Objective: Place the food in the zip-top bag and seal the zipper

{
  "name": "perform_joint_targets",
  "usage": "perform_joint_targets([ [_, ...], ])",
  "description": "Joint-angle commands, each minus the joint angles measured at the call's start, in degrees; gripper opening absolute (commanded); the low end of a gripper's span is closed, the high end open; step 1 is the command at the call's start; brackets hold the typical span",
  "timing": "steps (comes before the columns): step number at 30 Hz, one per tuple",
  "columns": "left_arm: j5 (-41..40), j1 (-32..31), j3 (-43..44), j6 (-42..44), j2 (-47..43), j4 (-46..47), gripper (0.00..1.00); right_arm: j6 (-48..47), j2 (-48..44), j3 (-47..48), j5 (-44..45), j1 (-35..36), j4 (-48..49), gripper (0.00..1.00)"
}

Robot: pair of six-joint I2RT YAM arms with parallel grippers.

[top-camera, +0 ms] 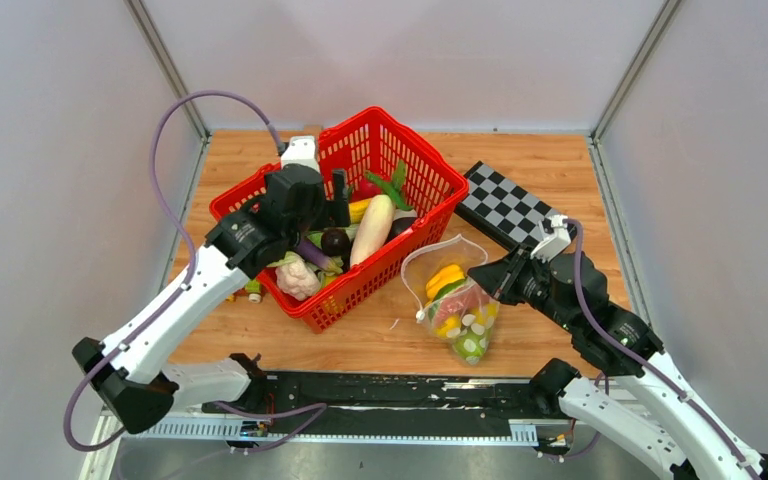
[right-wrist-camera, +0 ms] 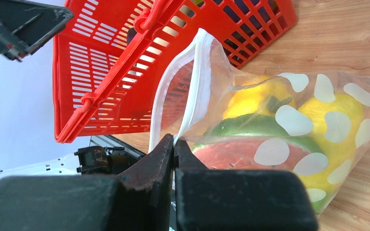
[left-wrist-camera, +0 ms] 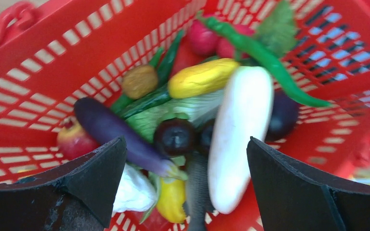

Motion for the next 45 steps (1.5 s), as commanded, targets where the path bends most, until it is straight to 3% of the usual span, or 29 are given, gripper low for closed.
perform_joint_targets([
  [1,5.37,7.05,2.70,-6.42,5.22,-7.34,1.00,0.36,0.24,1.55,-0.93,0.20,3.22,0.03],
  [11,5.90,10.25,6.18,-11.92,20.81,-11.89,1.00,0.21,-1.31,1.40,-0.04,0.20,1.72,0.03],
  [21,0.62,12.57,4.44,-15.94,25.85,-8.26,1.00,-0.64,-1.70,1.73,0.63,0.17,0.49,0.04],
  [31,7.71,12.66,-0.36,-15.65,26.91,-4.47,0.94,-0.14,-2.11,1.12,0.86,0.17,0.50,0.03],
  [36,8.95,12.66,-0.63,-14.42,27.83,-3.52,0.79,-0.40,-1.22,1.15,0.24,0.16,1.22,0.04],
  [40,10.24,12.66,-0.45,-13.75,27.60,-3.88,0.73,-0.58,-1.00,1.33,0.29,0.17,1.16,0.03],
  [45,10.44,12.66,-2.02,-13.06,24.50,-3.19,0.52,-0.58,-1.07,1.20,0.53,0.20,1.06,0.03],
])
